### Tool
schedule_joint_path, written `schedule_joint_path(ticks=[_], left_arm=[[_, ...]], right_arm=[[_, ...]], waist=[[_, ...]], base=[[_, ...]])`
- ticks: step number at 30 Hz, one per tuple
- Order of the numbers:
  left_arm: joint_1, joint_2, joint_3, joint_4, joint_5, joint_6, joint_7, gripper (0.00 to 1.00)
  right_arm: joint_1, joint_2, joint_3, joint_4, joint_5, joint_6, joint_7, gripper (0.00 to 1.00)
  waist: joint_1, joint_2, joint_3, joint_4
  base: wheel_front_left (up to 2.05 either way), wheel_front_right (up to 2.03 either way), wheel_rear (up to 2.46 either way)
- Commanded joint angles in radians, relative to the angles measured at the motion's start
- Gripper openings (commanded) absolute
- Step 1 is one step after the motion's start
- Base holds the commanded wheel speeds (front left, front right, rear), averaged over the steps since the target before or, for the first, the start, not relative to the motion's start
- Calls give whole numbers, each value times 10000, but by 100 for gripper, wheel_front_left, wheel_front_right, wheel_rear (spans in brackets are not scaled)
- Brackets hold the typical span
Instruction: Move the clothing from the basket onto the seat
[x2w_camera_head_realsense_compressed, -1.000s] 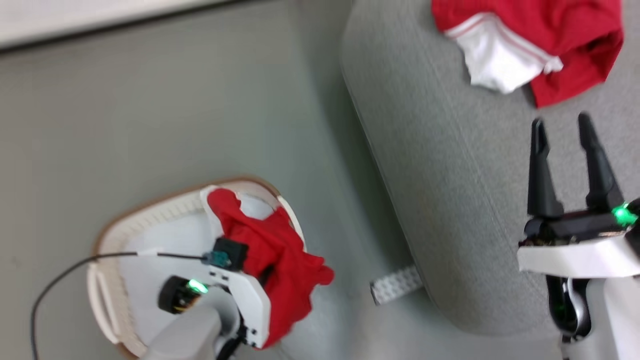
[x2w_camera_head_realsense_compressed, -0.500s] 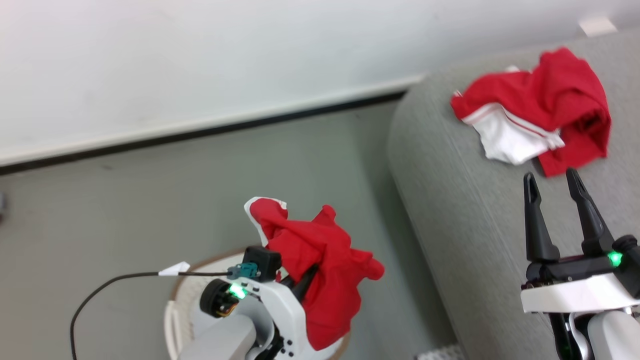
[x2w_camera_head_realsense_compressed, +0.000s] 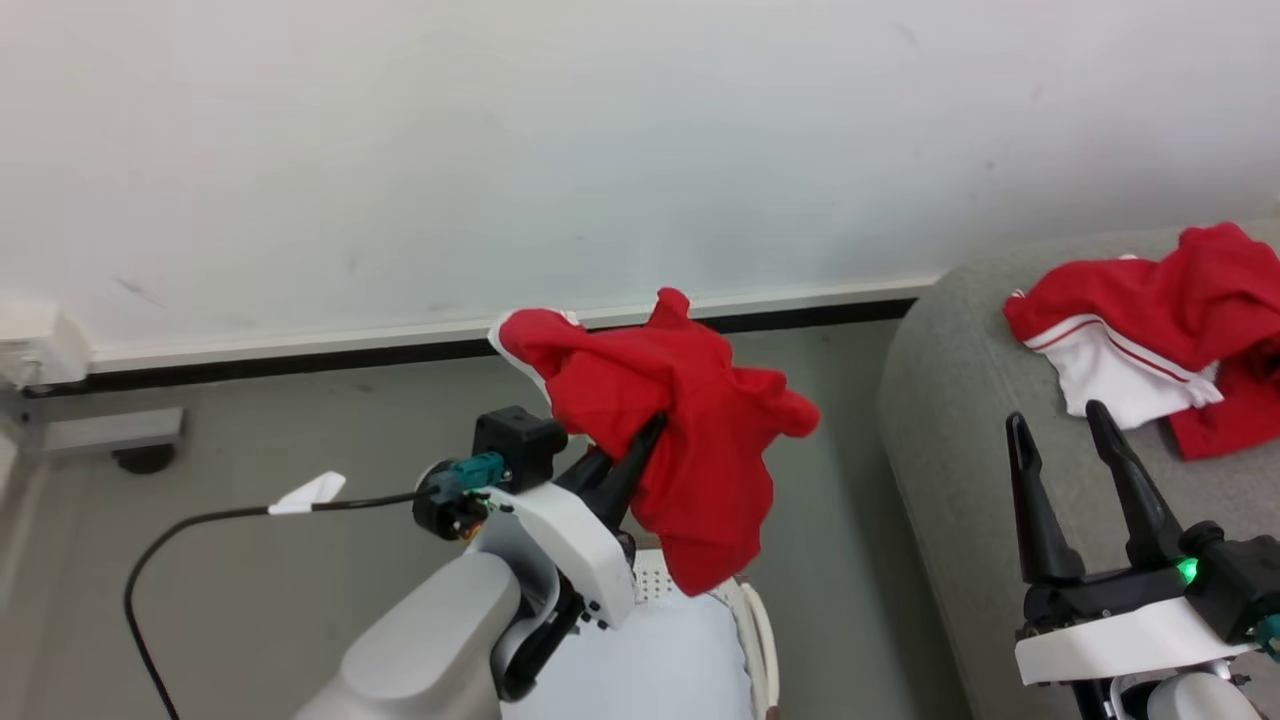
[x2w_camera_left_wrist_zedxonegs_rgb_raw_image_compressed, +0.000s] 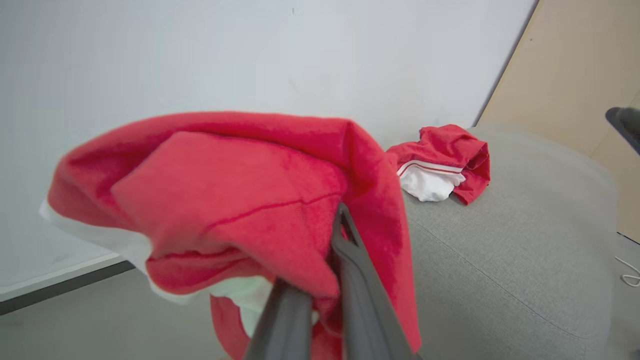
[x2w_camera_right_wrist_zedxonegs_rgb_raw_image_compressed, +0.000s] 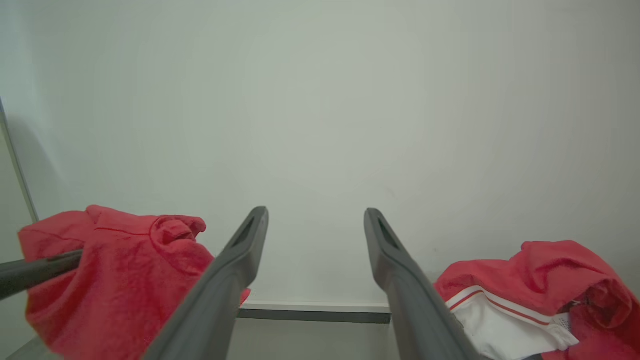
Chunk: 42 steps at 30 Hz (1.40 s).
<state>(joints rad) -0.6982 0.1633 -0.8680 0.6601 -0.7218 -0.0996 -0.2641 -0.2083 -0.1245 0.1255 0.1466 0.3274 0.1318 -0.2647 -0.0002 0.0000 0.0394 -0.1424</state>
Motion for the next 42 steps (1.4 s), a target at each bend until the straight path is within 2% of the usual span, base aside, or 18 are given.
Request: schedule_joint_path(ticks=[1,14,27,36,42], left_arm=[[94,129,151,-325,163,91,-1,0],[-131,432,399,-1941,287,569,149,0],[98,587,403,-2580,162,835,266,0],[247,392,182,-2626,150,818,254,0],[359,185,-77,-2570,161,705,273,0]], right_arm=[[168,-15,70,43,95,-22,7,100],[348,129,771,231,99,-22,7,100],[254,41,1478,480,74,-22,7,100],[-84,56,3138,1132,224,-22,7,100],[-549,212,4241,2075,307,-22,7,100]], waist=[[2,0,-197,268],[2,0,-410,718],[2,0,-366,797],[2,0,-314,977],[2,0,-378,1219]], base=[[0,0,0],[0,0,0],[0,0,0],[0,0,0],[0,0,0]])
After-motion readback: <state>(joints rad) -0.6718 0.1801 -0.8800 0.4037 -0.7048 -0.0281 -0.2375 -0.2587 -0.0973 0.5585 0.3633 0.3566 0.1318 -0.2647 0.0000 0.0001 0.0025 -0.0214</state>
